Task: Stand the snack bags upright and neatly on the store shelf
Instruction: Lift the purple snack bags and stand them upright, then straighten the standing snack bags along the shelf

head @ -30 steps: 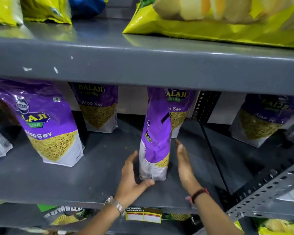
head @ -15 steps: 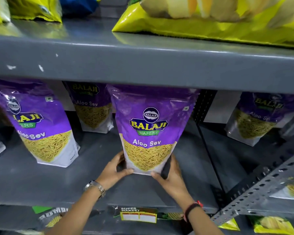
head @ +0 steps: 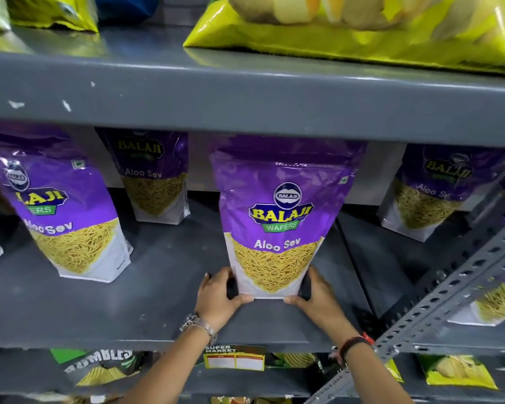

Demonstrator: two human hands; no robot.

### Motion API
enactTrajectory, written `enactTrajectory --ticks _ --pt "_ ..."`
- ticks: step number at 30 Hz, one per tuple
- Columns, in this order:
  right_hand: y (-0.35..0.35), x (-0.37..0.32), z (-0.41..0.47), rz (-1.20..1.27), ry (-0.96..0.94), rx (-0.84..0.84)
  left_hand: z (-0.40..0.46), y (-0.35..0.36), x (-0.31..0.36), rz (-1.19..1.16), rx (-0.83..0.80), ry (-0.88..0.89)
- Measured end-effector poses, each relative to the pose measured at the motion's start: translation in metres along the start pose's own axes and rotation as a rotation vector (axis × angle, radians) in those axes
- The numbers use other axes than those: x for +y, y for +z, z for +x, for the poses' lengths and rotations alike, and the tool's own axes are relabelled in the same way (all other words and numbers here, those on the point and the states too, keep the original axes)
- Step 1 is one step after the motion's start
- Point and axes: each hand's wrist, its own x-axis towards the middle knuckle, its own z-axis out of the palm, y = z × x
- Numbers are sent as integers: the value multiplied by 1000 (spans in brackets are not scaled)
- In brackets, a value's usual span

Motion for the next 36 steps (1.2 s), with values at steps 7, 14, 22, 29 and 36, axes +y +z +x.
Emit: enactTrajectory --ticks 7,14,22,29,36 --pt "-8 10 -19 -37 66 16 -7 15 2 63 1 64" --pt "-10 11 -24 -47 97 3 -11 10 1 10 10 66" --pt "1 -14 -54 -10 -54 427 -20 -4 1 -170 -28 68" --pt "76 -80 -69 -82 -563 220 -47 -72 -53 -152 521 77" --pt "188 -131 -13 67 -178 -112 -40 -175 -159 -175 587 -134"
